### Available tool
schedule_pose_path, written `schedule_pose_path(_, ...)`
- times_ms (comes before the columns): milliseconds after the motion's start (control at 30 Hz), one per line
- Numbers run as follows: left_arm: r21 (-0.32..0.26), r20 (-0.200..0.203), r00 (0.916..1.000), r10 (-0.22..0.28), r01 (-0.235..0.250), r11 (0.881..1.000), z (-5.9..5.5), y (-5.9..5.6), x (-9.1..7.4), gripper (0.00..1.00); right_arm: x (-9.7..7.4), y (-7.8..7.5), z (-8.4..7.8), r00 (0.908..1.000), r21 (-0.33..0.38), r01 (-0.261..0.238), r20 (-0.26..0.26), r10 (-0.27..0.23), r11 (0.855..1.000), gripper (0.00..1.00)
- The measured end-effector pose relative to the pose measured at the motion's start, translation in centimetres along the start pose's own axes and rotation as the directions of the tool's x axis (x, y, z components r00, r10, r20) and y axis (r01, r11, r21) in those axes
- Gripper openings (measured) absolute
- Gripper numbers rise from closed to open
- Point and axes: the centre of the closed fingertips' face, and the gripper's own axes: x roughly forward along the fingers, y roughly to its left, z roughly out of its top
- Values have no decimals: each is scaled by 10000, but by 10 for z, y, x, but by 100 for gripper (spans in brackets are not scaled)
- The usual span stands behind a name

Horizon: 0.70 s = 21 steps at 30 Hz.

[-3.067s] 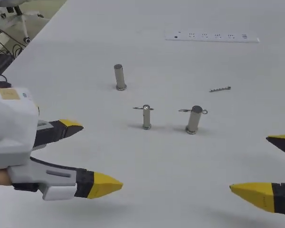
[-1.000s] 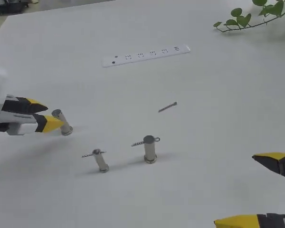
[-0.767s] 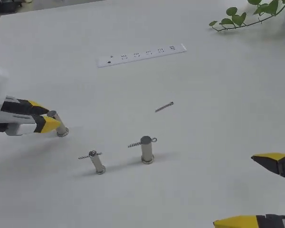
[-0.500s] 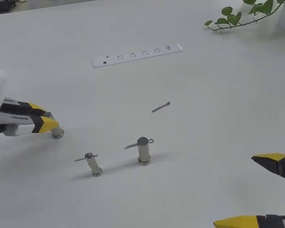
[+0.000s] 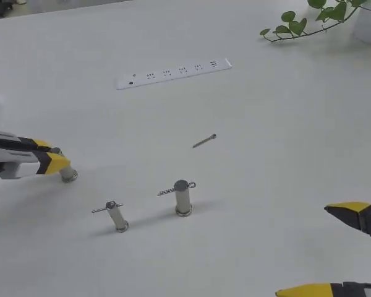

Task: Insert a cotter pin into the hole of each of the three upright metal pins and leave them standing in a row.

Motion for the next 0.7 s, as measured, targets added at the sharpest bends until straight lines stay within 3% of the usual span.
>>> schedule_pose_path(200, -2, -15, 9999, 163, -163, 9999, 0, 0, 0, 12, -1, -1, 1, 10000, 2, 51, 80, -51, 10000, 91)
schedule_pose_path(500, 47, -357, 9979, 549, -548, 9985, -7, 0, -7, 11, -4, -2, 4, 9998, -117, 88, 151, -86, 9999, 91)
schedule_pose_path(567, -196, -390, 9980, 497, -505, 9985, -10, -2, -11, 11, -5, -2, 4, 9998, -130, 90, 155, -88, 9999, 91)
schedule_pose_path(700, -118, -477, 9975, 517, -523, 9986, -16, -8, -19, 11, -5, -2, 5, 9998, -207, 96, 151, -93, 9997, 91)
